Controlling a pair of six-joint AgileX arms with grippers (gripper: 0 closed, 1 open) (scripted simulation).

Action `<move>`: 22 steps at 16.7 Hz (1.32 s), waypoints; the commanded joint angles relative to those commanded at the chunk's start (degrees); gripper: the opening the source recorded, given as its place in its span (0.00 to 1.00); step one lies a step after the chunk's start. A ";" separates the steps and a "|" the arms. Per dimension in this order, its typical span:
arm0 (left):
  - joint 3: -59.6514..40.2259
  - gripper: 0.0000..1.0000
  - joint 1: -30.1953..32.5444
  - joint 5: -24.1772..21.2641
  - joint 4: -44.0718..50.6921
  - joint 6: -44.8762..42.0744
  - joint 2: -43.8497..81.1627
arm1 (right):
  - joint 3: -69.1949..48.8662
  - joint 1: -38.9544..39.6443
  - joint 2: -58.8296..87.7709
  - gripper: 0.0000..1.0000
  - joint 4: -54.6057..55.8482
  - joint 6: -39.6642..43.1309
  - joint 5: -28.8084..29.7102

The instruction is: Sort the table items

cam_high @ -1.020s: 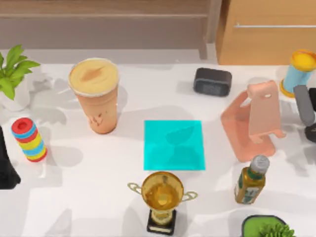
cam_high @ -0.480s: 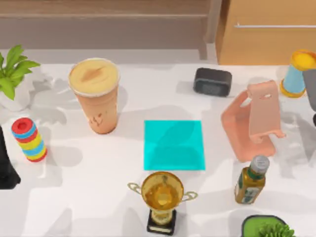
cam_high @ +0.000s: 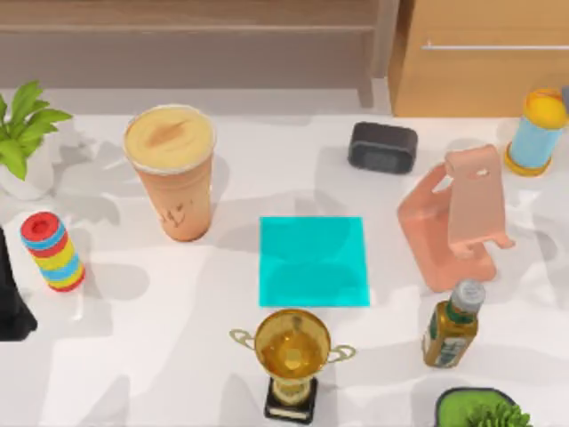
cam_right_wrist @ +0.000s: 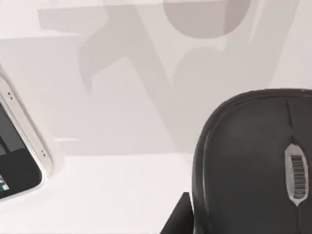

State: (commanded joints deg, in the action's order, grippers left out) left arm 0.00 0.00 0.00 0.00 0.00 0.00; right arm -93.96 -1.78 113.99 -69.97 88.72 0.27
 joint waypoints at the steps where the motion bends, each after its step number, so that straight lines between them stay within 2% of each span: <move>1: 0.00 1.00 0.00 0.00 0.00 0.00 0.00 | 0.00 0.00 0.00 0.00 0.00 0.00 0.00; 6: 0.00 1.00 0.00 0.00 0.00 0.00 0.00 | -1.05 0.25 0.56 0.00 0.10 -1.87 0.18; 10: 0.00 1.00 0.00 0.00 0.00 0.00 0.00 | -7.49 2.73 1.96 0.00 0.26 -12.63 1.45; 14: 0.00 1.00 0.00 0.00 0.00 0.00 0.00 | -16.31 7.58 3.80 0.00 1.11 -32.58 2.87; 22: 0.00 1.00 0.00 0.00 0.00 0.00 0.00 | -26.99 24.96 11.28 0.00 2.44 -84.97 2.80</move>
State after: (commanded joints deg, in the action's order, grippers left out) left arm 0.00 0.00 0.00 0.00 0.00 0.00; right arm -120.95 23.18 125.27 -67.53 3.75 3.07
